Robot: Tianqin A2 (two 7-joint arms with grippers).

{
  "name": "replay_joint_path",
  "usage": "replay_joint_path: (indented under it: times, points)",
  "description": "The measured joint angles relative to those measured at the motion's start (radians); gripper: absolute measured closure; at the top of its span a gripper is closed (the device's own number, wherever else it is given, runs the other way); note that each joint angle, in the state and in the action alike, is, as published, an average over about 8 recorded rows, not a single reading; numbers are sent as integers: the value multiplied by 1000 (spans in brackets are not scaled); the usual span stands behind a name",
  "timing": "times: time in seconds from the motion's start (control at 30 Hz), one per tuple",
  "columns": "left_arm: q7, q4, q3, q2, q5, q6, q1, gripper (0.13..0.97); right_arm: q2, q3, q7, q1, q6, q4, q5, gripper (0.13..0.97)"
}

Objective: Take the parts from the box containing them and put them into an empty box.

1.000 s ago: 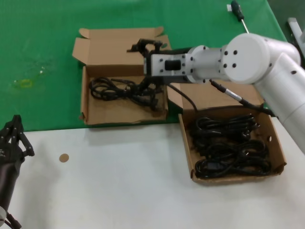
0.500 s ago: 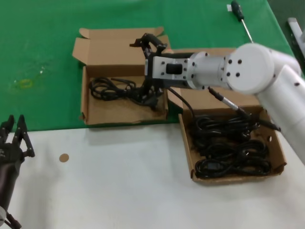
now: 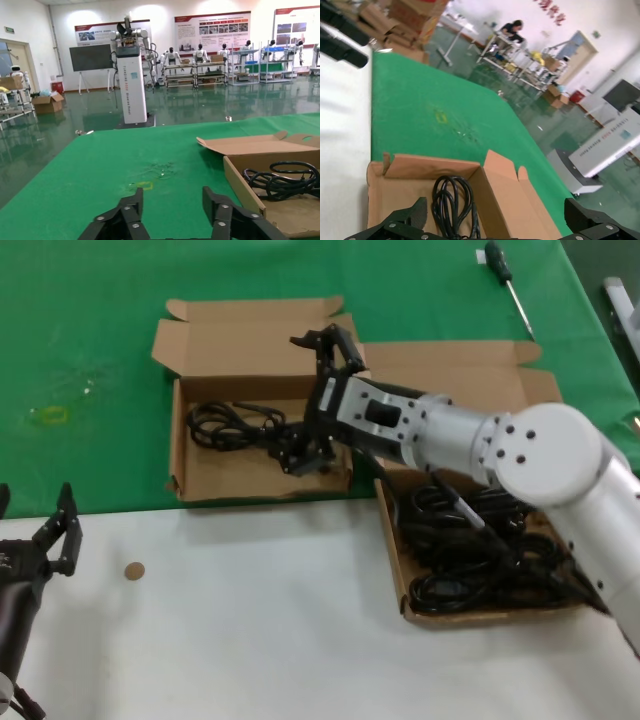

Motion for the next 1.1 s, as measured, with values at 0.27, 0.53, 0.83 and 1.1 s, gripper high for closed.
replay_joint_path:
  times: [0.27,0.53,0.83,1.1]
  points:
    - [0,0,0,0,0,0,0,614,4,61,8,-112,81,63,73,134]
    - [0,0,0,0,0,0,0,447,8,121,15,-226,161,126,146,129]
    - [0,0,0,0,0,0,0,291,13,189,24,-351,252,196,228,129]
    - [0,0,0,0,0,0,0,191,17,249,31,-462,332,259,300,129]
